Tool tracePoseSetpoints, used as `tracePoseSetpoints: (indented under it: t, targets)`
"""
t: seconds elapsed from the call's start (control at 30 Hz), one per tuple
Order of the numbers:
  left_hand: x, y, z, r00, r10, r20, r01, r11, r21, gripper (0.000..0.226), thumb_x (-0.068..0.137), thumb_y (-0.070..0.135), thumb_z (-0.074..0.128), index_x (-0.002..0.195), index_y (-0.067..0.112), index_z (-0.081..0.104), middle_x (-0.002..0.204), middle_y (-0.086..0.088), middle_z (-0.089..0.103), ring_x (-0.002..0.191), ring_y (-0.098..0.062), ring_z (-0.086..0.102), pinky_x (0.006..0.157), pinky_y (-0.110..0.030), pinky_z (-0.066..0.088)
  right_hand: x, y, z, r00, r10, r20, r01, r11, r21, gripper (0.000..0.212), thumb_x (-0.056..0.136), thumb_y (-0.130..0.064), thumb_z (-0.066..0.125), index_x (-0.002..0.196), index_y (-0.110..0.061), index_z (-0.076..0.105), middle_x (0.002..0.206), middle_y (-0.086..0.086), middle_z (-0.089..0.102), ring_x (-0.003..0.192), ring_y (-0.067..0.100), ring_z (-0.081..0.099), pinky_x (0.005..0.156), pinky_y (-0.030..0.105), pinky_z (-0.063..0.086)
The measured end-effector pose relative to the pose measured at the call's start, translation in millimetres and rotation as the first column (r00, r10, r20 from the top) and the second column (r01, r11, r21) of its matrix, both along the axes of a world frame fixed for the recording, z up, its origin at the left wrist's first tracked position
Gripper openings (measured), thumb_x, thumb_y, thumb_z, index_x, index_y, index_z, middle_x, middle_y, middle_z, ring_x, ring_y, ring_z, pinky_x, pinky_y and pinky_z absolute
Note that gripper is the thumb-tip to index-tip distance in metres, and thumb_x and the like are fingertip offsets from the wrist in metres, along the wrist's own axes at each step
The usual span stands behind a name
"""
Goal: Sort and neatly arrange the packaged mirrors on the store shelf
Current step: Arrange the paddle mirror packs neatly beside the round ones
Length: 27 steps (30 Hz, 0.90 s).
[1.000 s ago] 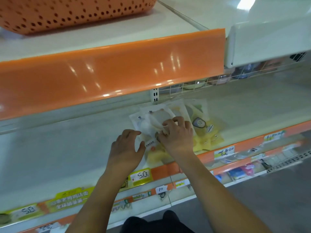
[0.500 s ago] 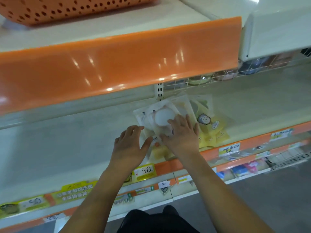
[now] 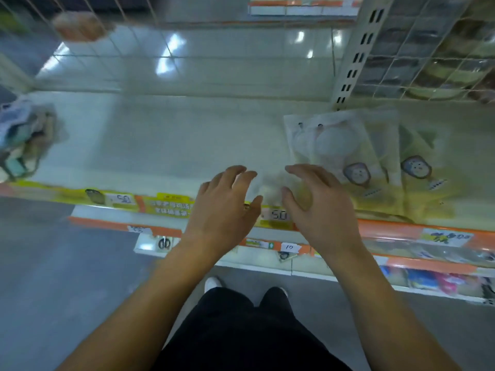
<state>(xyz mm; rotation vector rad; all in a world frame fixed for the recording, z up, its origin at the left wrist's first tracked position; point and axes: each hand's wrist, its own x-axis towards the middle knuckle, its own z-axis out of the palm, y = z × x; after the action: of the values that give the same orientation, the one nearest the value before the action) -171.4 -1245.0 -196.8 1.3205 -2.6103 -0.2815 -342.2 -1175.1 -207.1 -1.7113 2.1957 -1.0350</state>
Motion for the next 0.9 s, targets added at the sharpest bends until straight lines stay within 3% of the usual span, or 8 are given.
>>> tracePoseSetpoints:
  t: [0.1,0.23,0.37,0.73,0.9]
  targets:
    - [28.3,13.3,-3.5,0.999,0.054,-0.008,-0.053,0.998,0.032,0.047,0.088,0.045,0.044,0.128,0.02,0.05,0.132,-0.002,0.052,0.115,-0.026,0.055,0.089,-0.043,0.048,20.6,1.8,-7.3,0.997,0.068,0.037,-0.07,0.996,0.049,0.036,0.087,-0.032,0.059,0.121,-0.022,0.063,0.12,-0.005,0.062,0.113,0.019,0.056,0.097,0.036,0.045]
    - [67.9,24.9,-2.6,0.99,0.127,-0.058,-0.126,0.992,0.016,0.046,0.09,0.042,0.047,0.13,0.019,0.051,0.132,-0.001,0.051,0.117,-0.024,0.053,0.091,-0.043,0.047,56.5,0.7,-9.9,0.982,0.164,0.091,-0.171,0.983,0.072,0.033,0.09,-0.029,0.062,0.123,-0.023,0.062,0.121,-0.008,0.06,0.116,0.012,0.053,0.096,0.022,0.042]
    - [110.5,27.9,-2.8,0.977,0.192,-0.093,-0.191,0.981,0.021,0.047,0.09,0.042,0.045,0.129,0.016,0.052,0.132,-0.003,0.053,0.117,-0.027,0.053,0.09,-0.044,0.047,102.6,-5.4,-8.5,0.969,0.234,0.078,-0.238,0.969,0.06,0.033,0.089,-0.029,0.062,0.122,-0.025,0.062,0.12,-0.011,0.059,0.115,0.01,0.053,0.096,0.029,0.045]
    - [293.6,26.4,-10.2,0.894,0.407,-0.189,-0.409,0.912,0.03,0.044,0.091,0.038,0.05,0.129,0.016,0.051,0.133,-0.004,0.052,0.117,-0.025,0.055,0.087,-0.045,0.048,276.5,-42.2,1.2,0.898,0.44,-0.021,-0.437,0.896,0.072,0.037,0.089,-0.032,0.059,0.123,-0.019,0.062,0.123,-0.004,0.061,0.118,0.017,0.052,0.102,0.023,0.035]
    - [372.6,20.8,-11.6,0.864,0.461,-0.203,-0.472,0.882,-0.003,0.045,0.09,0.04,0.049,0.128,0.016,0.052,0.133,-0.002,0.052,0.117,-0.025,0.055,0.084,-0.045,0.049,357.2,-60.1,-0.9,0.861,0.507,-0.035,-0.505,0.862,0.04,0.036,0.09,-0.03,0.061,0.124,-0.018,0.061,0.121,-0.003,0.061,0.119,0.018,0.053,0.103,0.027,0.038]
